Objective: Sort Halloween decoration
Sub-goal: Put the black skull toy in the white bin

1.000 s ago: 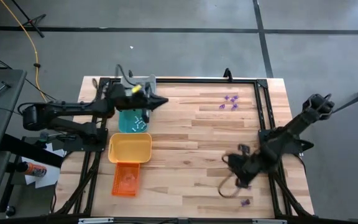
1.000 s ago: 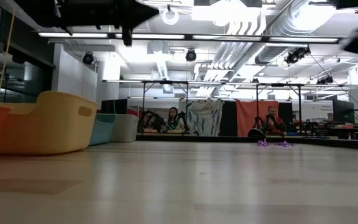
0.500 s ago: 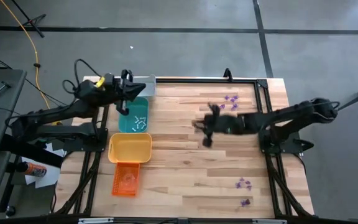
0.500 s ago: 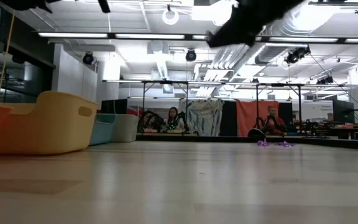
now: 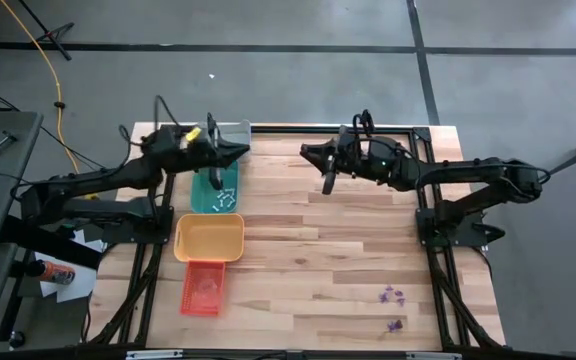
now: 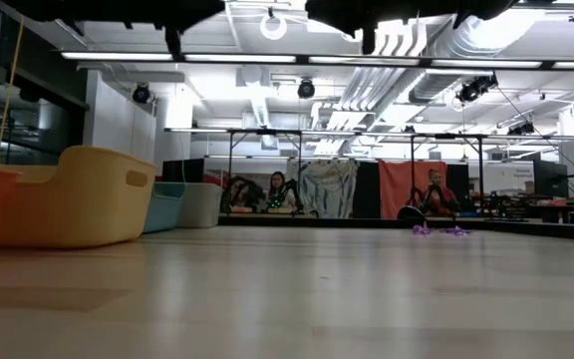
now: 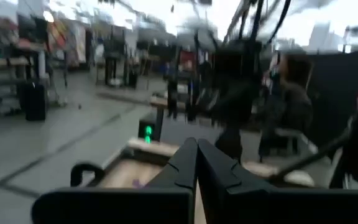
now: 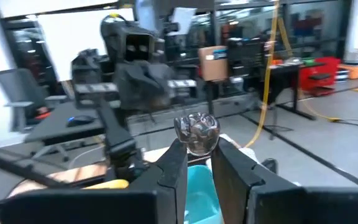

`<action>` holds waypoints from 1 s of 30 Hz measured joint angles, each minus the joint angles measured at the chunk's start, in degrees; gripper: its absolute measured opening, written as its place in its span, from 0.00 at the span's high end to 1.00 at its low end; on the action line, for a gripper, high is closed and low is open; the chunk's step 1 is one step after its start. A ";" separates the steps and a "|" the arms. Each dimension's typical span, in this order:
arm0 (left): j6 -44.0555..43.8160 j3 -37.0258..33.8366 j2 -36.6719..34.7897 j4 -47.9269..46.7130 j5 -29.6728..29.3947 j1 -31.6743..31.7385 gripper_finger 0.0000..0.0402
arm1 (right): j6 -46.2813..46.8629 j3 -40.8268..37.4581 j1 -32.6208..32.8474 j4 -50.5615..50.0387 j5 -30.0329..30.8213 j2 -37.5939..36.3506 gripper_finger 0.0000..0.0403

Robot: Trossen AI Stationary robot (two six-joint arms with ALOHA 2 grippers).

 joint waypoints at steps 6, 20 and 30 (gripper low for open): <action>2.28 0.00 4.32 -0.29 4.27 -1.54 1.00 | 0.00 0.00 -0.02 -1.60 -2.49 0.00 0.85; 1.20 0.00 5.39 -0.23 4.52 -1.77 1.00 | -0.02 0.00 -0.04 -5.67 -2.47 0.00 0.85; -0.28 0.00 5.39 -0.51 4.40 -1.77 1.00 | -0.94 0.00 -0.08 -7.56 -2.43 0.00 0.85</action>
